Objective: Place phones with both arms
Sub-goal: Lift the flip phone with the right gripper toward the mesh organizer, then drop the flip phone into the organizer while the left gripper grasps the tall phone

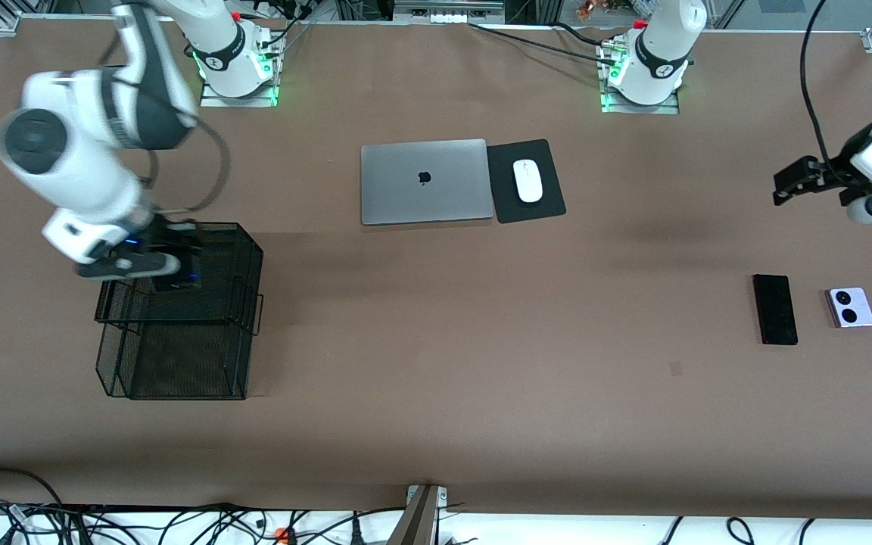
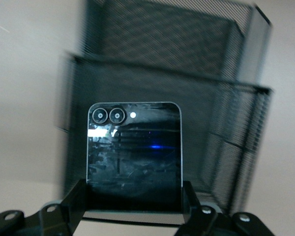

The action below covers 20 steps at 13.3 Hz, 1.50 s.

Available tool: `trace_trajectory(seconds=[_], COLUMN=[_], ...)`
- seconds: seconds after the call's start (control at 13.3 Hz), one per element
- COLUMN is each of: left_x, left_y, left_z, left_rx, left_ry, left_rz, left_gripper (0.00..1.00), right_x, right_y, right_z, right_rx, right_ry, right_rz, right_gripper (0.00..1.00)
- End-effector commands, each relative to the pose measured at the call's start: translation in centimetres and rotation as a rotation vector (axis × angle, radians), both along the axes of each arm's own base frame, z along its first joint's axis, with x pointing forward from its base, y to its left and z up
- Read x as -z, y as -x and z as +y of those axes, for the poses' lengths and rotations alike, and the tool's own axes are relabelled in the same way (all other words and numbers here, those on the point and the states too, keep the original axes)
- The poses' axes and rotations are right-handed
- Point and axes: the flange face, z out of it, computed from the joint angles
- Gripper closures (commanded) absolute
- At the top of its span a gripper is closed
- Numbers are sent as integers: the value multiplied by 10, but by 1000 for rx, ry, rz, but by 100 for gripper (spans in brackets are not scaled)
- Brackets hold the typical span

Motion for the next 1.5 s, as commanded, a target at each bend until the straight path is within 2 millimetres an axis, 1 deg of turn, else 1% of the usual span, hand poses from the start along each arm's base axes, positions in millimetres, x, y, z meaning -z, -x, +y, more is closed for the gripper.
trace_trajectory(seconds=[0.0, 0.08, 0.15, 0.23, 0.3, 0.38, 0.45, 0.53, 0.6, 0.68, 0.75, 0.9, 0.98, 1.05, 1.2, 1.28, 1.35, 1.43], left_x=[39, 62, 99, 129, 149, 175, 198, 223, 253, 274, 284, 317, 334, 345, 354, 355, 362, 371], left_y=[-19, -30, -39, -49, -56, -61, -67, -75, -74, -69, -63, -49, -41, -37, -35, -36, -37, -37], left_z=[37, 54, 69, 74, 88, 107, 125, 134, 146, 159, 170, 185, 191, 190, 190, 189, 187, 189], left_rx=[-33, -50, -71, -73, -82, -50, -1, 16, 15, 56, 96, 69, 60, 61, 61, 64, 69, 78], left_ry=[-11, -33, -25, -28, -31, -20, -13, -18, -24, -21, -17, -3, -5, -13, -19, -19, -18, -22], left_rz=[61, 62, 112, 134, 116, 112, 90, 43, 8, -7, -20, -29, -56, -86, -113, -116, -122, -134], left_gripper=[0, 0, 0, 0, 0, 0, 0, 0, 0, 0, 0, 0, 0, 0, 0, 0, 0, 0], right_x=[20, 25, 31, 40, 47, 54, 56, 62, 69, 70, 71, 68, 63, 55, 39, 23, 7, -12], right_y=[25, 25, 25, 24, 21, 18, 17, 17, 16, 13, 12, 7, 3, -2, -11, -19, -25, -31], right_z=[-48, -60, -68, -75, -78, -77, -81, -91, -93, -92, -93, -91, -91, -89, -86, -84, -81, -77], right_rx=[-47, -39, -32, -2, 19, 26, 47, 85, 97, 96, 101, 121, 114, 108, 98, 88, 82, 83], right_ry=[-42, -50, -58, -76, -79, -68, -70, -91, -89, -85, -85, -108, -108, -108, -112, -115, -120, -127], right_rz=[-16, -14, -5, 4, 4, -3, -11, -6, 3, 2, 2, -9, -16, -30, -37, -37, -26, -9], right_gripper=[92, 92, 92, 92, 92, 92, 92, 92, 92, 91, 85, 0, 0, 0, 0, 0, 0, 0])
